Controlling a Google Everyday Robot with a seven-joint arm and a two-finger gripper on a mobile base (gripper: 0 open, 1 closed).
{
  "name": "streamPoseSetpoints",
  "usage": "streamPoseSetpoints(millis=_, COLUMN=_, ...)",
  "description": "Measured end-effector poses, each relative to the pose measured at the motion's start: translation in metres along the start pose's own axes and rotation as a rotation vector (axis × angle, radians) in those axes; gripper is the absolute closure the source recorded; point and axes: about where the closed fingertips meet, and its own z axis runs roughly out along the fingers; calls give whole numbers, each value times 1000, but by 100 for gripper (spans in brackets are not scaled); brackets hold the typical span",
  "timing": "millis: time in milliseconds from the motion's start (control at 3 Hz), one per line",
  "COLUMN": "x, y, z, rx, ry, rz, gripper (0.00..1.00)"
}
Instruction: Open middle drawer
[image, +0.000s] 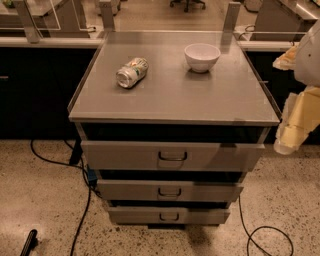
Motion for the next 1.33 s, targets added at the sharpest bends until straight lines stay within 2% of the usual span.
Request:
streamPoseSetpoints(millis=333, x=0, y=0, z=0, rx=0, ry=0, rz=0, gripper=0)
streamPoseSetpoints(millis=667, x=-1, y=3, z=1, rx=20, ry=-29, rz=9, gripper=0)
streamPoseSetpoints(millis=1000, x=7, y=31, z=9, rx=47, ry=-119, rz=61, gripper=0)
streamPoseSetpoints(millis=1333, x=11, y=77, z=17, rx=93, ry=-234, rz=224, gripper=0)
